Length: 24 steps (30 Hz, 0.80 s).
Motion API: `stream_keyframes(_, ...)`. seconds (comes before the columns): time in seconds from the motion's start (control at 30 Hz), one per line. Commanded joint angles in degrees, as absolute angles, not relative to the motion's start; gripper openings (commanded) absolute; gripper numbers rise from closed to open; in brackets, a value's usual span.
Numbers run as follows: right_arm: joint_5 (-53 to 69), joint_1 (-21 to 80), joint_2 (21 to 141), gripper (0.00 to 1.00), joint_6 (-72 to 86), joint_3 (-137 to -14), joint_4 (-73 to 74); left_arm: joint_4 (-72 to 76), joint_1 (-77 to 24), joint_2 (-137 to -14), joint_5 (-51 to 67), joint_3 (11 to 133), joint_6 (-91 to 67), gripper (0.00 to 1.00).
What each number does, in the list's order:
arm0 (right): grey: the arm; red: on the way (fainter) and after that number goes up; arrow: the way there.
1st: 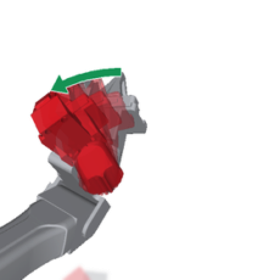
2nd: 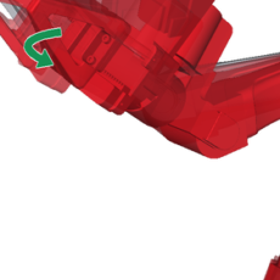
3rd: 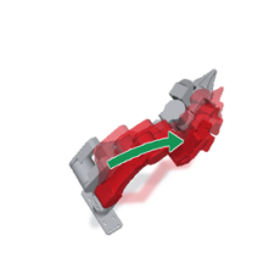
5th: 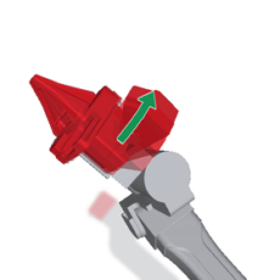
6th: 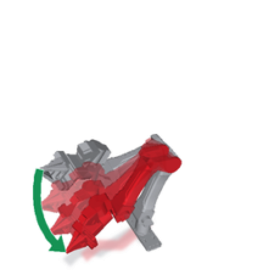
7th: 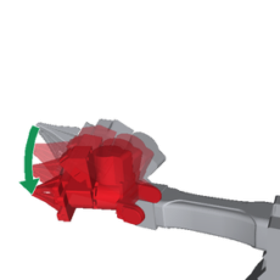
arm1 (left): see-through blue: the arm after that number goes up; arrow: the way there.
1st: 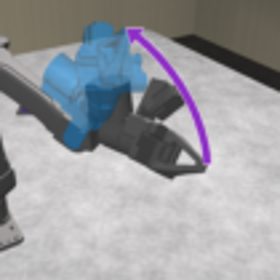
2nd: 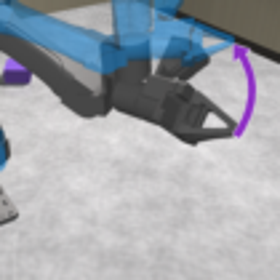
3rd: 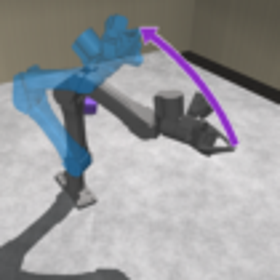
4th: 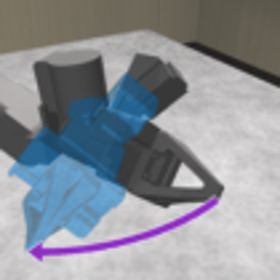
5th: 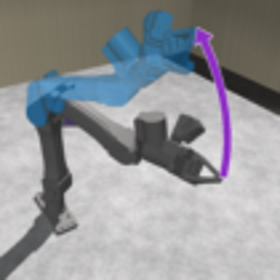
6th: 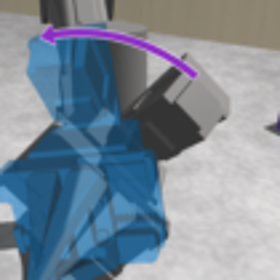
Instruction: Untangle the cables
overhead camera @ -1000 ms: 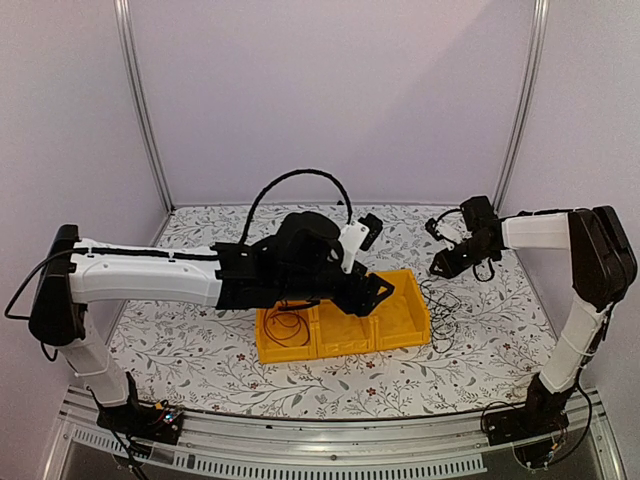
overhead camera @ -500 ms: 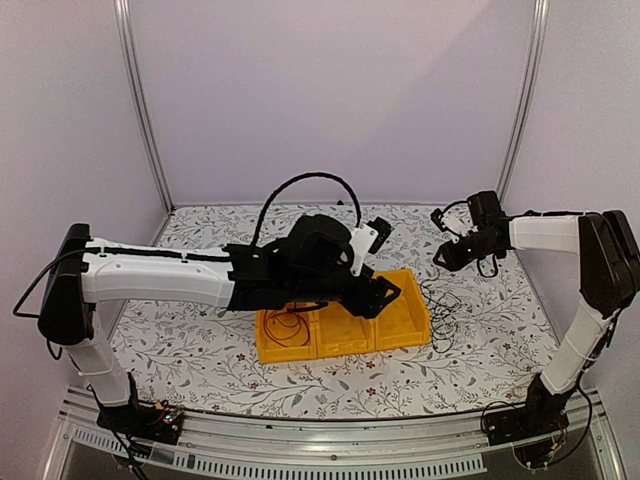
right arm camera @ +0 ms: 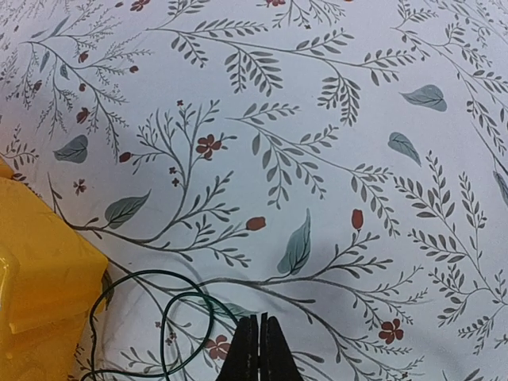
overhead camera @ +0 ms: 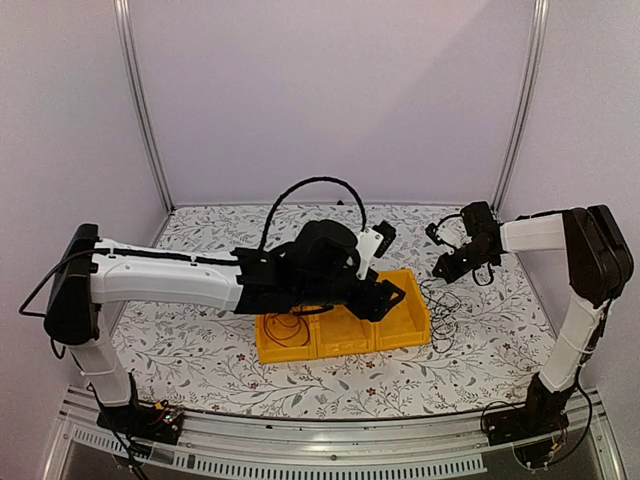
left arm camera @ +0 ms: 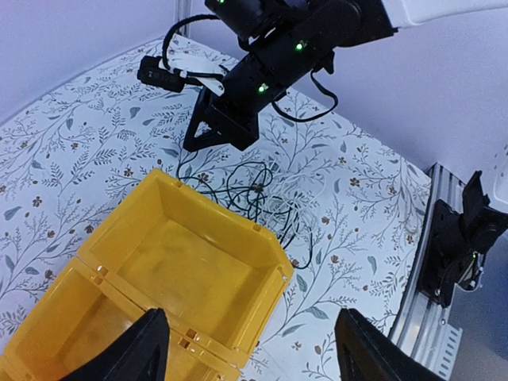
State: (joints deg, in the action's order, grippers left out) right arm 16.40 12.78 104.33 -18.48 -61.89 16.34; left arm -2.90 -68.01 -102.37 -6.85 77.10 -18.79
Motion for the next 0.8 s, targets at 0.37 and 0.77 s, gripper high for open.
stream_keyframes(0.37, 18.48, 12.63, 77.5, 0.0, -20.53, -64.55, 28.75, 9.0, -69.6, -122.98, -20.32, 93.72, -22.21, 0.75)
stream_keyframes(0.77, 29.19, 12.61, 61.18, 0.0, -21.83, -68.83, 41.61, 21.81, -72.33, -136.05, -16.76, 104.74, -22.46, 0.75)
